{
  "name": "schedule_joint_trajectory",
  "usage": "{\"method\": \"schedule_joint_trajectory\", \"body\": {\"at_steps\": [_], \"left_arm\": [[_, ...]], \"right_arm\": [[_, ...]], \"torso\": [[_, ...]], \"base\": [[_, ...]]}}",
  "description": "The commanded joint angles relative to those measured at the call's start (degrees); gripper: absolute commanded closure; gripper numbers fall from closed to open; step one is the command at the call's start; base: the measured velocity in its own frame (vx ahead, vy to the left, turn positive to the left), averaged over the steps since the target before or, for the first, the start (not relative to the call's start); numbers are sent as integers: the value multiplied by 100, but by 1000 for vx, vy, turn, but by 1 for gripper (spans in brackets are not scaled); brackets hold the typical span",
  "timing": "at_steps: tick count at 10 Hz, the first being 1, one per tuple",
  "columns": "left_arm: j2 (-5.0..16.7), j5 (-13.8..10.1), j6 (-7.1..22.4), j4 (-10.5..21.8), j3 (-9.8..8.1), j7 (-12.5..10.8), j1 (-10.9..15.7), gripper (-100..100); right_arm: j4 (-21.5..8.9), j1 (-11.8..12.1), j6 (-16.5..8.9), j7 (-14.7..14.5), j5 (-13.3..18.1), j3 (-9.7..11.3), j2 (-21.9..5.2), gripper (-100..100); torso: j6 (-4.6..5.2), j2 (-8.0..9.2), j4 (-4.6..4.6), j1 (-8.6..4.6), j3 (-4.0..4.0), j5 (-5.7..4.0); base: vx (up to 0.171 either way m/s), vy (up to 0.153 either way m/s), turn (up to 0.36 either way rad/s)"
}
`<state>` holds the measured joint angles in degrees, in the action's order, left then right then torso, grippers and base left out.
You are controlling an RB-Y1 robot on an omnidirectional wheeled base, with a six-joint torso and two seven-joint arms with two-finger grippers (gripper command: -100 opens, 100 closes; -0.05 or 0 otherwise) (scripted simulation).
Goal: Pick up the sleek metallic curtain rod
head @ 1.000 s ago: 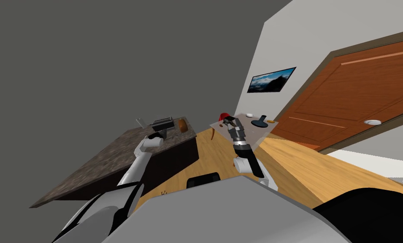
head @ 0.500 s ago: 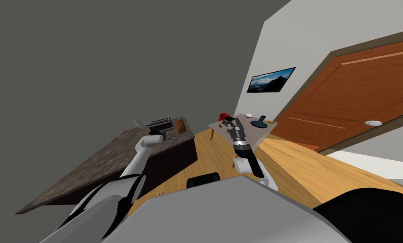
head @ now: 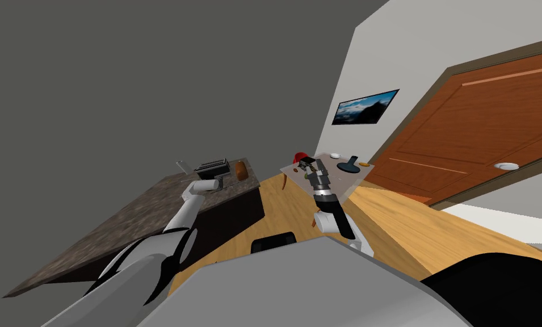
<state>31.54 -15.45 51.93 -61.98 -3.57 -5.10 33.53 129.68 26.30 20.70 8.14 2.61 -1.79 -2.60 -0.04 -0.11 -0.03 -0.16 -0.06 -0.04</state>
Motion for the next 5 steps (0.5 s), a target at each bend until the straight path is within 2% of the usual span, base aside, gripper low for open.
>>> {"method": "schedule_joint_trajectory", "body": {"at_steps": [1, 2, 3, 5], "left_arm": [[16, -47, 102, 275, 7, -15, 107, -100], [43, -133, 315, 485, 19, -54, 309, -100], [43, -133, 315, 594, 19, -54, 309, -100], [94, -293, 646, 1076, 45, -125, 679, -100]], "right_arm": [[0, 0, 0, 0, 0, 0, 0, 0], [0, 0, 0, 0, 0, 0, 0, 0], [0, 0, 0, 0, 0, 0, 0, 0], [0, 0, 0, 0, 0, 0, 0, 0]], "torso": [[0, 0, 0, 0, 0, 0], [-1, -1, -1, 1, -1, 0], [0, -2, -1, 0, -2, 0], [0, -4, -1, -3, -2, -1]], "base": [[37, -50, 3], [38, -50, 5], [31, -46, 2], [56, -73, 3]]}}
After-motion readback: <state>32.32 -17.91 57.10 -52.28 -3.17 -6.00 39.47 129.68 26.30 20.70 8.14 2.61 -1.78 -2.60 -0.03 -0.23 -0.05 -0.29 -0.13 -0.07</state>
